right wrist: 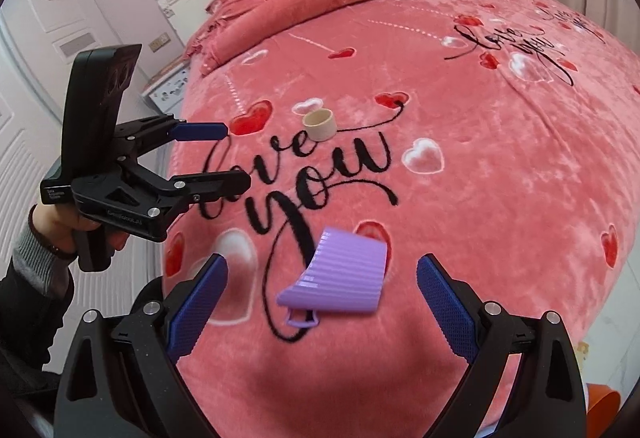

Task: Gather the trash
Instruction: 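Grasp the beige tape roll with the left tool while the right tool grasps the purple cup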

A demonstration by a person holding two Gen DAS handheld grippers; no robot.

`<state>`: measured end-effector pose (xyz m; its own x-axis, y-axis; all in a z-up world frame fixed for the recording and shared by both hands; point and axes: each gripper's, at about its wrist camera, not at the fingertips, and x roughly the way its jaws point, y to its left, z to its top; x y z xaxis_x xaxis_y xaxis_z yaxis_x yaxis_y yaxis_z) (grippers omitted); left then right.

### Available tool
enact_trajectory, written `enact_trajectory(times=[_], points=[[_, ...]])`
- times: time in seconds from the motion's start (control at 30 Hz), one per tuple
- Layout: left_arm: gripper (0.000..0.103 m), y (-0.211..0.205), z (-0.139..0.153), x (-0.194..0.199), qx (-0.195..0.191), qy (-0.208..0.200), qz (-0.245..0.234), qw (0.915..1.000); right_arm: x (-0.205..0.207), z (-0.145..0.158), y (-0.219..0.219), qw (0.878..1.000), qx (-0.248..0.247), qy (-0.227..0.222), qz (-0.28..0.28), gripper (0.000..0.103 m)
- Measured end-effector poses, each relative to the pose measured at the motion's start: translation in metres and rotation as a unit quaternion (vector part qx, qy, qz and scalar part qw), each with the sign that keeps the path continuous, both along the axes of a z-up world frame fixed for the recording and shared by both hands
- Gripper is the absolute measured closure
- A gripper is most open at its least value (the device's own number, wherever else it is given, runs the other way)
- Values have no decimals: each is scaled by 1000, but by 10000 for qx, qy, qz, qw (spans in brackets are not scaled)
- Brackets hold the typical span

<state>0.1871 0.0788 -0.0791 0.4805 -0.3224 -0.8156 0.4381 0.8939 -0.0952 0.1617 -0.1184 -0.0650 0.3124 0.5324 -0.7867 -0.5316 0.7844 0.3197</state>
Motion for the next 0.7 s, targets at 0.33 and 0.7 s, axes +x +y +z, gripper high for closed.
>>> enact_trajectory(times=[0.33, 0.7], points=[[8, 14, -30, 46, -53, 132, -228, 9996, 36, -41, 22, 9962, -671, 534, -131, 18], [8, 27, -51, 72, -202, 397, -162, 9989, 34, -57, 12, 9957, -82, 923, 32, 52]])
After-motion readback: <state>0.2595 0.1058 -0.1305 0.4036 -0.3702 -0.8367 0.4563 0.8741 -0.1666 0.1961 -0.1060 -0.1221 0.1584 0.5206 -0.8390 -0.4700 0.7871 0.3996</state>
